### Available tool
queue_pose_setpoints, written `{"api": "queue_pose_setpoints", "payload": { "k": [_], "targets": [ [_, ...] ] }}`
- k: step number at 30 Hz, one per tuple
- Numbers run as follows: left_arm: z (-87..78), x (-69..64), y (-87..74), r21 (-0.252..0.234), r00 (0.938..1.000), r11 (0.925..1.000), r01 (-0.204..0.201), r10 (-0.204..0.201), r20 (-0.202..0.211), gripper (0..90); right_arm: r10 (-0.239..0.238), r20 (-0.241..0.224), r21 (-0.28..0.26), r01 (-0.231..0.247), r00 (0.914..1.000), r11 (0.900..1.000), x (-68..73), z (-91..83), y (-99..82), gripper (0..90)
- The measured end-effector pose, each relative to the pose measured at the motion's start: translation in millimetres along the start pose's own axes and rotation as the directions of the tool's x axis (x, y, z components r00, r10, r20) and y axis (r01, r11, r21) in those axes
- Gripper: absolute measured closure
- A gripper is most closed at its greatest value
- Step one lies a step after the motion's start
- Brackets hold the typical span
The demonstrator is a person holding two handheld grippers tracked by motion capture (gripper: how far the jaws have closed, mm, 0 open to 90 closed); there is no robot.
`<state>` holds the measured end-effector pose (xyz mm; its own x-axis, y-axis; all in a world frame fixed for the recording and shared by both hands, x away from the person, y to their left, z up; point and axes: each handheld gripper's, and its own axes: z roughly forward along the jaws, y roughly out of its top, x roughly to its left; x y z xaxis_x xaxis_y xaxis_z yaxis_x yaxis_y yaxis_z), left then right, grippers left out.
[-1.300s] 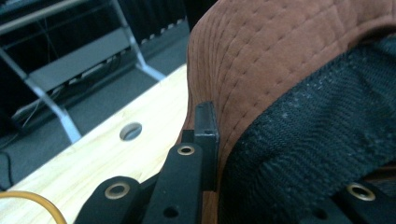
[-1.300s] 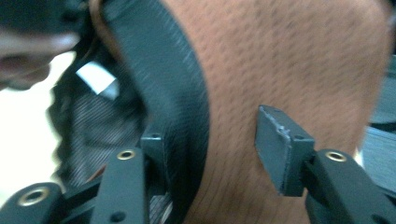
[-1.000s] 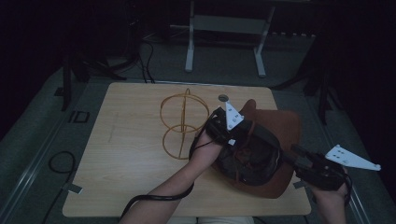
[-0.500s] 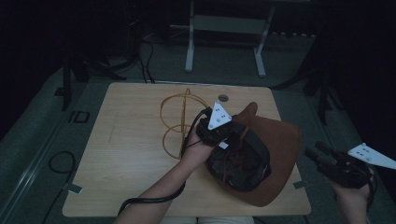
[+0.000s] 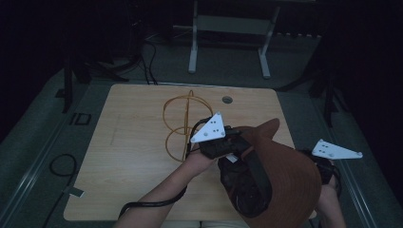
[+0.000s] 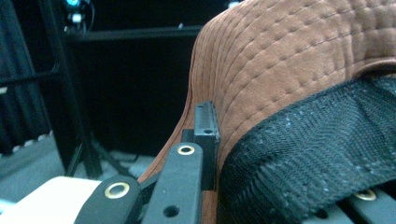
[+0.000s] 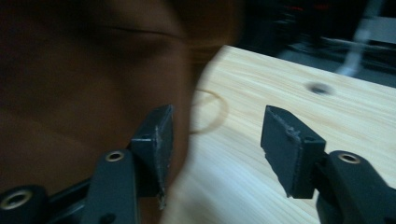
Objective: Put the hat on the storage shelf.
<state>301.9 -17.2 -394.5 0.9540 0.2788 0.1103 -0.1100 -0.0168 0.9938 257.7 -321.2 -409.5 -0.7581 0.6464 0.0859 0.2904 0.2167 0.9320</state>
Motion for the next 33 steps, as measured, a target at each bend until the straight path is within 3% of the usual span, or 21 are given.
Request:
{"api": "queue_pose_setpoints", "payload": {
  "k": [1,2,3,7,14,17,22,24,26,30,33],
  "targets": [
    [0.0,0.0,0.0,0.000,1.0000,1.0000,0.000,0.000,0.000,86.1,-0.007,-0.032,-0.008,0.007,0.9995,0.9999,4.2,3.8,1.7,41.9],
    [0.3,-0.8,0.1,-0.008,1.0000,1.0000,0.002,-0.002,0.009,86.1,-0.007,-0.032,-0.008,0.007,0.9995,0.9999,4.2,3.8,1.7,41.9],
    [1.2,-2.9,-0.3,-0.007,0.9998,0.9998,-0.018,0.018,0.004,86.1,-0.023,-0.084,-0.026,0.020,0.9962,0.9994,11.8,10.9,6.7,40.8],
    [6.5,-7.8,-2.1,0.015,0.9992,0.9992,-0.037,0.036,0.015,86.1,-0.026,-0.132,-0.059,0.018,0.9909,0.9981,18.0,21.9,15.1,39.4],
    [10.7,-11.3,-4.6,0.023,0.9980,0.9979,-0.061,0.061,-0.018,85.8,-0.049,-0.185,-0.090,0.033,0.9816,0.9953,21.1,36.2,22.3,42.8],
    [14.0,-17.4,-3.0,0.046,0.9925,0.9929,-0.110,0.112,-0.050,85.6,-0.035,-0.206,-0.094,0.016,0.9779,0.9955,20.4,39.3,24.6,44.8],
    [16.8,-17.9,-1.6,0.062,0.9944,0.9932,-0.099,0.101,-0.031,85.3,-0.032,-0.228,-0.080,0.013,0.9731,0.9967,18.0,41.6,26.0,57.7],
    [17.6,-16.8,-1.1,0.070,0.9958,0.9939,-0.086,0.088,-0.027,84.6,-0.027,-0.229,-0.062,0.013,0.9731,0.9980,17.5,43.7,25.4,76.2],
    [17.7,-15.3,-0.1,0.068,0.9966,0.9947,-0.078,0.079,-0.022,83.8,-0.031,-0.239,-0.069,0.015,0.9704,0.9975,17.7,44.0,25.1,84.7],
    [17.4,-14.2,3.9,0.067,0.9977,0.9956,-0.065,0.066,-0.012,81.5,-0.026,-0.230,-0.079,0.008,0.9729,0.9969,19.7,41.8,26.7,87.2],
    [15.4,-12.5,8.4,0.053,0.9986,0.9973,-0.052,0.052,-0.008,72.3,-0.021,-0.246,-0.096,-0.003,0.9691,0.9954,21.0,38.4,28.1,87.6]
  ]
}}
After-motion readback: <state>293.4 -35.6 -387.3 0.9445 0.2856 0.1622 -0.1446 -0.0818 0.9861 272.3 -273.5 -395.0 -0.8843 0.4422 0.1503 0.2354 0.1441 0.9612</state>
